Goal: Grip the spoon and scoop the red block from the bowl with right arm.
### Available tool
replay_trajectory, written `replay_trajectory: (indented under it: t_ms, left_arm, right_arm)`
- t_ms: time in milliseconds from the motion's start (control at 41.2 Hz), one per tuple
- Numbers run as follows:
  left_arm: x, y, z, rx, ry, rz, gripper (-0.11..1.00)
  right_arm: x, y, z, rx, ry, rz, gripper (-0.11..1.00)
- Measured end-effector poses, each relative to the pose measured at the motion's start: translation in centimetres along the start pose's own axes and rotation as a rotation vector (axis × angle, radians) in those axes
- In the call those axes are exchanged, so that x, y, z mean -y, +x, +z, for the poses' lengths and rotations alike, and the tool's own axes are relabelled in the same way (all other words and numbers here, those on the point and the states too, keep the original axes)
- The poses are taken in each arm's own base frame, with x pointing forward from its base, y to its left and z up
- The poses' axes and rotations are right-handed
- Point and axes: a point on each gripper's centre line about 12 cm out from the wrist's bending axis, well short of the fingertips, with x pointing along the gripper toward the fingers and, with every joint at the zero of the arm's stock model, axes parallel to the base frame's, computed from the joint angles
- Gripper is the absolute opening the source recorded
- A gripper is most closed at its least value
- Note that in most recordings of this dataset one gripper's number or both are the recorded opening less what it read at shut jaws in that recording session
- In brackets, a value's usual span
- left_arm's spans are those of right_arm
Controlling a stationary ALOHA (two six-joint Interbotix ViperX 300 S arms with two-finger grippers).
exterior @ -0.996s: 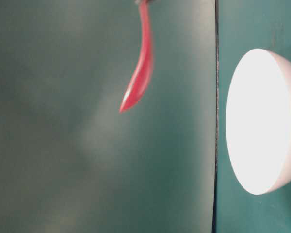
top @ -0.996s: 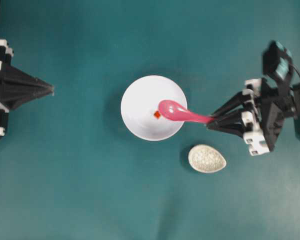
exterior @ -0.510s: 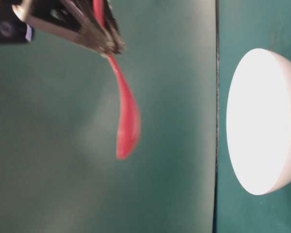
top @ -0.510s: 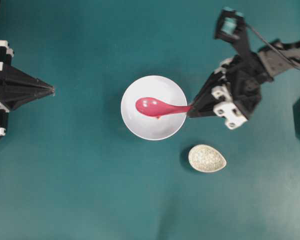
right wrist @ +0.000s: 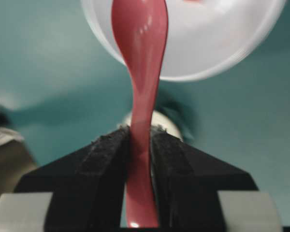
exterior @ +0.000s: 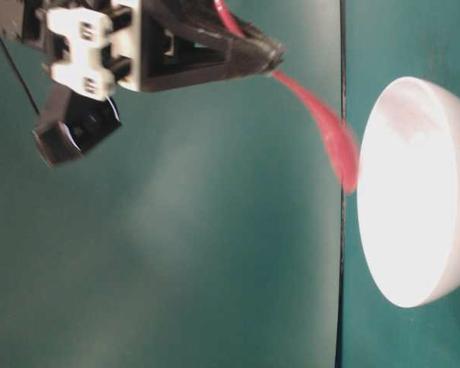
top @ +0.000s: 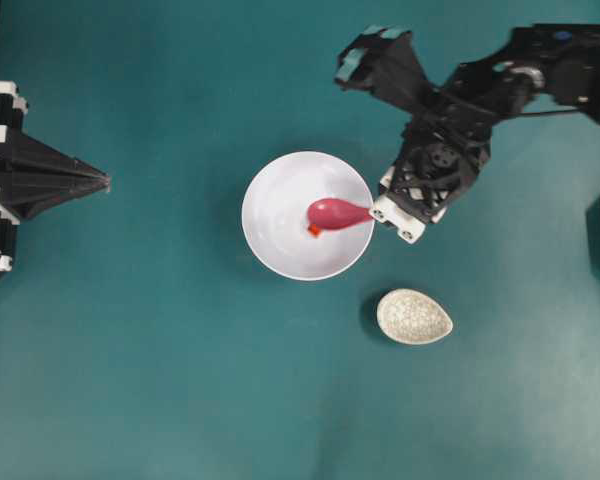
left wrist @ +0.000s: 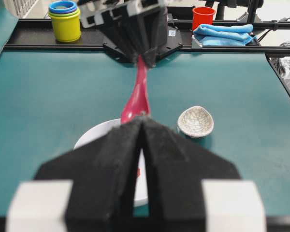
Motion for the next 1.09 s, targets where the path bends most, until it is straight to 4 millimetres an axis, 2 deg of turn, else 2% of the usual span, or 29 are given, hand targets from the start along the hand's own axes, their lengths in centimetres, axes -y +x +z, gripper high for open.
replay_trajectory:
  t_ms: [291,559,1093]
  left_arm:
    - [0.0,0.0,0.0,0.000,0.000,0.000,0.00]
    - [0.0,0.0,0.0,0.000,0.002,0.002,0.00]
    - [0.0,0.0,0.0,0.000,0.002,0.000,0.00]
  right_arm:
    - [-1.6,1.3,1.7,-0.119,-0.064,-0.088,0.20]
    - [-1.1,3.3,2.0,-0.219,-0.045,-0.129,0.20]
    - [-0.8,5.3,3.0,-0.272,-0.033,-0.152,0.20]
